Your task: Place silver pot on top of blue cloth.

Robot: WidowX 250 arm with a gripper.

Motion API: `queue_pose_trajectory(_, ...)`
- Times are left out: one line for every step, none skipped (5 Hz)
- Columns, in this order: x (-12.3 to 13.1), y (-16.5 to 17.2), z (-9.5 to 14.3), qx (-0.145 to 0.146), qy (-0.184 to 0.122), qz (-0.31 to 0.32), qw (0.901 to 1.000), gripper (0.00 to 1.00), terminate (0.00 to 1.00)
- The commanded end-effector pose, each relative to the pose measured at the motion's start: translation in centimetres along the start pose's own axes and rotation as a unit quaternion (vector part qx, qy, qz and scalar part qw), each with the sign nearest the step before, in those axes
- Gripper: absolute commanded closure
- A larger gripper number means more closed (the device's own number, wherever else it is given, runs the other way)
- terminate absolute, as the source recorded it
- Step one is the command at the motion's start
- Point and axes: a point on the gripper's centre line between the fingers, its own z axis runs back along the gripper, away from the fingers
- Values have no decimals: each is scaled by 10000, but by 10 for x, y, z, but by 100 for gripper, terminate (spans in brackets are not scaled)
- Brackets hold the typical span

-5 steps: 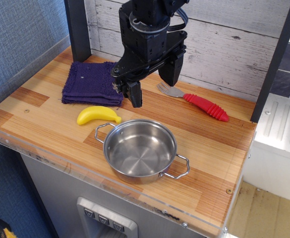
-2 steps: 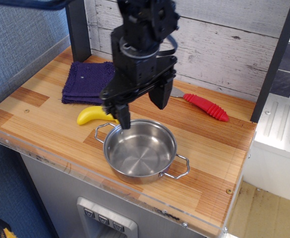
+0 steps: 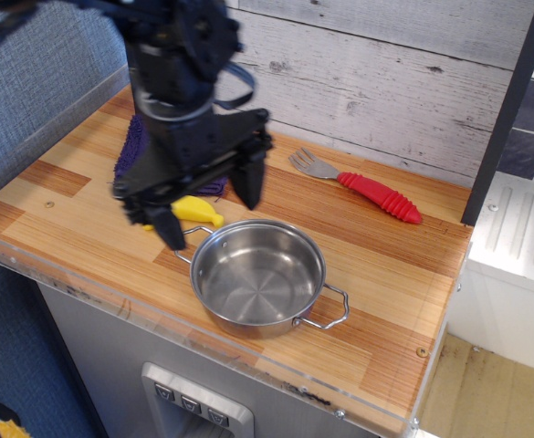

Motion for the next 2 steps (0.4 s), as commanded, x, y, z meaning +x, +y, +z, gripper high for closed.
queue_pose_trajectory(3,0,-19,-38,55,-564,9984,0,0)
queue_pose_trajectory(-1,0,-29,-80,121,-822,9965,0,0)
